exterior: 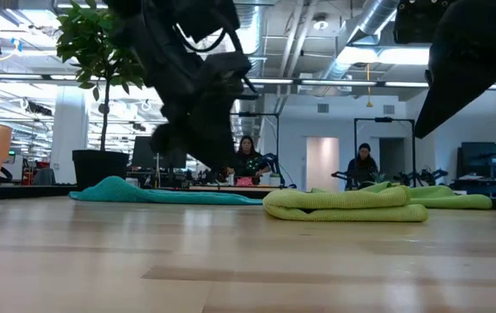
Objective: Fold microfiber towels
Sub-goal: Put the light green towel into the orange bin
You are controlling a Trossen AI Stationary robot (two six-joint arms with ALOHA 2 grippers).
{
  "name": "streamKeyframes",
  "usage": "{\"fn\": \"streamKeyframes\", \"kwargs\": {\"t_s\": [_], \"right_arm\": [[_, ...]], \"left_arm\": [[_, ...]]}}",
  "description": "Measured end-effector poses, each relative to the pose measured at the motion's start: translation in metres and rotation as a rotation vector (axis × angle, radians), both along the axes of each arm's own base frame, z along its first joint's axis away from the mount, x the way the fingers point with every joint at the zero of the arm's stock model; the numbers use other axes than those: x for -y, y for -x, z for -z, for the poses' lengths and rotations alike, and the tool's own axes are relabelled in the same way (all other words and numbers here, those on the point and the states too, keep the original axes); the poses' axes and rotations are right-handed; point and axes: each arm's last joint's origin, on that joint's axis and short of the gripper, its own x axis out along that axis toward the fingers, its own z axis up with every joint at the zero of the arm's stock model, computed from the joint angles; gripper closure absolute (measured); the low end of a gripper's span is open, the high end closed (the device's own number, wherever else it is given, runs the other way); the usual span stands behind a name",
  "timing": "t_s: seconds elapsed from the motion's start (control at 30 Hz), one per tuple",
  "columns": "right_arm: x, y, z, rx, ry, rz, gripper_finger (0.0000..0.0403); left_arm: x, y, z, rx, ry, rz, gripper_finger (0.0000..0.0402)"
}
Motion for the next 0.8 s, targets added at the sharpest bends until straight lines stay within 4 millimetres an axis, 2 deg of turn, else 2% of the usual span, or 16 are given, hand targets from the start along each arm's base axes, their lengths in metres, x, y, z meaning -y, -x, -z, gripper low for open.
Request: {"fn": "streamKeyframes", "kwargs": {"t_s": [0.17,0.37,0.67,0.8], "right_arm": [[-0.001,-0.001,0.0,0.012,-0.005,0.0,0.0274],[-0.001,-0.002,0.0,0.02,-0.009,0.0,0.0274],[-0.002,-0.003,-0.001,0.03,-0.016,0.0,0.0274],[-0.002,-0.003,-0.001,0.03,-0.016,0.0,0.0274]], "left_arm": [[-0.004,-0.004,0.01,0.076,0.056,-0.025,0.0287],[-0.013,-0.005,0.012,0.082,0.003,-0.054,0.0287],[-0.013,-0.022,0.041,0.084,0.037,-0.047,0.0288],[-0.014,-0.027,0.042,0.122,0.056,-0.04,0.0288]]}}
